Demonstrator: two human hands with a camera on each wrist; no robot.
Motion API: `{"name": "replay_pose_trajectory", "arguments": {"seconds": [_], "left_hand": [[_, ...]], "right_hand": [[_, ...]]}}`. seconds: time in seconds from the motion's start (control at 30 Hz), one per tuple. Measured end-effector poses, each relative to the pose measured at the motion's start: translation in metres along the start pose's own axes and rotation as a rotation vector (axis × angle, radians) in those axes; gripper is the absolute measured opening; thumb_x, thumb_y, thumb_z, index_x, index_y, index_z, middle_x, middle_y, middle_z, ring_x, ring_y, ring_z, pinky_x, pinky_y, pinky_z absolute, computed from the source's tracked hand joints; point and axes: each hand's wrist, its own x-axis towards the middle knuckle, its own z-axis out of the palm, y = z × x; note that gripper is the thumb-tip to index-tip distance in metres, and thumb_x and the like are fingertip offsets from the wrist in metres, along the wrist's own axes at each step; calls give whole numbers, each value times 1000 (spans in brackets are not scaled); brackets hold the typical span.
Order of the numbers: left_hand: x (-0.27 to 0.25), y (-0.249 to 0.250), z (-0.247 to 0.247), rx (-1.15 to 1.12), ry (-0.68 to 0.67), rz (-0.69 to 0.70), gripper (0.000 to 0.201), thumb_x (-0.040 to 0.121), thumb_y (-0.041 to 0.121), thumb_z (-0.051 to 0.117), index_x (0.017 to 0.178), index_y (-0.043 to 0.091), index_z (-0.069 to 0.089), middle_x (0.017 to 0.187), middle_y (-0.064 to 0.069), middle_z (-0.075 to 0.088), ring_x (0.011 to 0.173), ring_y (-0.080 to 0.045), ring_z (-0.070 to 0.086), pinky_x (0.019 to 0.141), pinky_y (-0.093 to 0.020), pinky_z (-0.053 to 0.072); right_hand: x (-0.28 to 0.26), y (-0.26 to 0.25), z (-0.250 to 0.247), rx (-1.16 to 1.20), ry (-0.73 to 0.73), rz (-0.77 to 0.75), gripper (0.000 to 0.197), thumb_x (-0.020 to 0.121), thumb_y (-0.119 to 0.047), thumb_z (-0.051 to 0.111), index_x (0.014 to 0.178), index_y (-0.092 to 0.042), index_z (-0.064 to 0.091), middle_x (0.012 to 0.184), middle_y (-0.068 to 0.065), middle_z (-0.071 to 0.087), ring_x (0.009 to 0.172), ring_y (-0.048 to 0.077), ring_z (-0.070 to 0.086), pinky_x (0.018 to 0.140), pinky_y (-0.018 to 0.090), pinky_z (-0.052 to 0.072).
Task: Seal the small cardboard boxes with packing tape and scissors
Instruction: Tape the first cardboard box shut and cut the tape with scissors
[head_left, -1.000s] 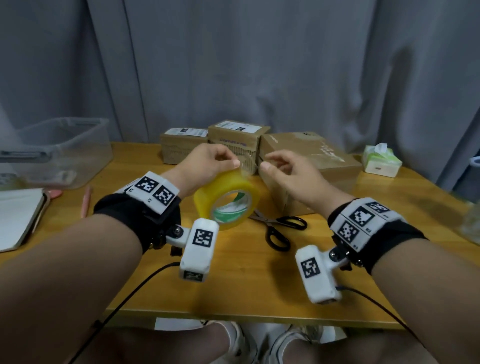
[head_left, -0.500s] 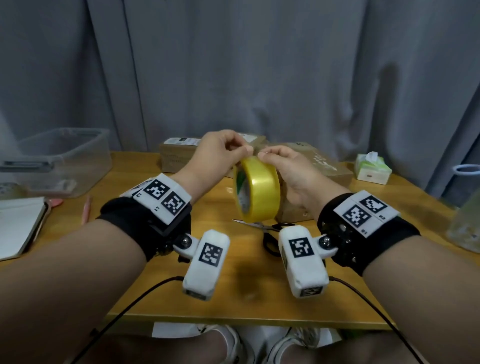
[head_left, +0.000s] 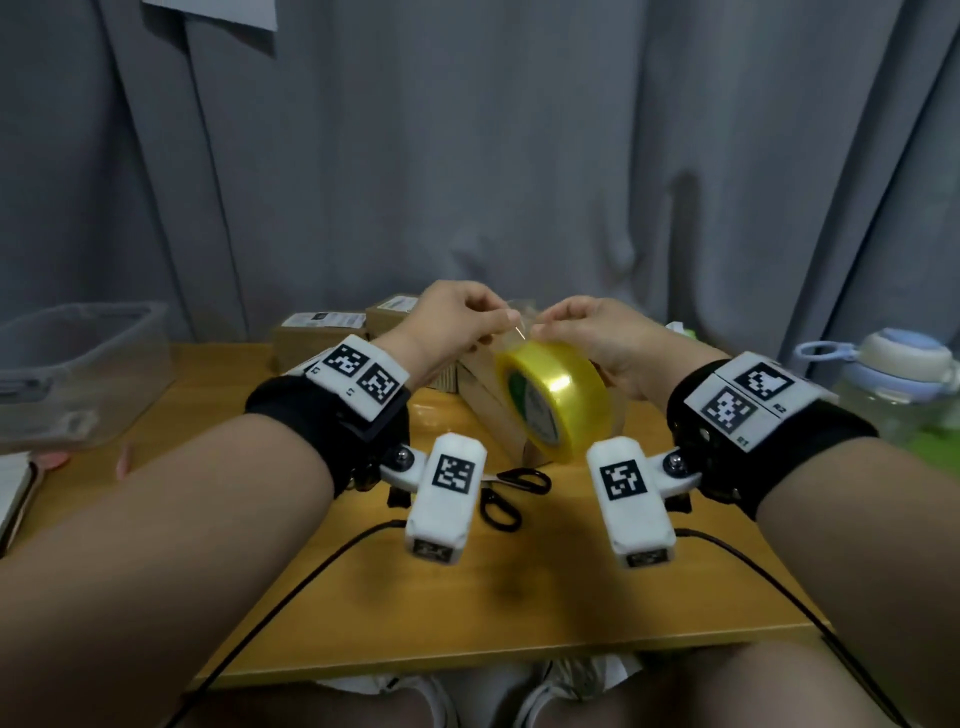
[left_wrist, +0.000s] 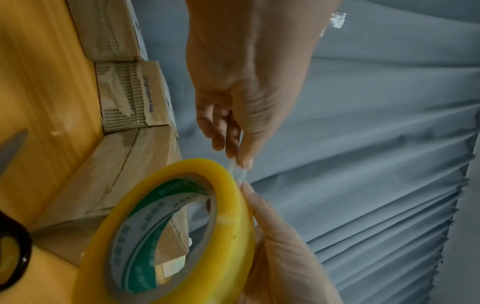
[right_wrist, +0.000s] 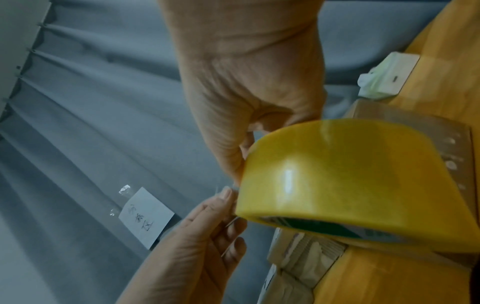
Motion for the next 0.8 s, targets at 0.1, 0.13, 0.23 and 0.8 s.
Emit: {"name": "replay_pose_trajectory", "arguments": {"seconds": [0.1, 0.13, 0.23, 0.8], "left_hand": [[11, 0, 12, 2, 31, -15, 9, 85, 20, 70, 78, 14, 68, 72, -1, 64, 68, -12, 56, 70, -24, 50], [14, -2, 16, -1, 34, -29, 11, 84, 20, 70, 77, 13, 68, 71, 0, 64, 67, -12, 56, 71, -25, 49], [21, -9, 27, 18, 21, -56, 14, 83, 19, 72, 80, 5, 70, 66, 1, 62, 62, -7, 54, 66, -18, 46], [59, -50, 46, 172, 12, -166, 23, 85, 24, 70, 93, 2, 71, 92, -9, 69, 86, -17, 62, 83, -26, 48]], "right_hand": [[1, -2, -9, -30, 48, 70, 15, 81, -24, 67, 92, -14, 63, 93, 9, 67, 86, 26, 65, 83, 40, 53], [0, -1, -11, -34, 48, 99, 15, 80, -25, 68, 88, -14, 64, 90, 10, 68, 86, 29, 66, 85, 43, 54], [1, 5, -17, -141, 30, 176, 34, 74, -35, 74, 98, -12, 68, 91, 11, 72, 84, 30, 69, 83, 47, 57], [20, 19, -13, -404, -9, 335, 40, 99, -24, 49, 132, -2, 50, 139, 14, 50, 124, 27, 49, 100, 32, 39]]}}
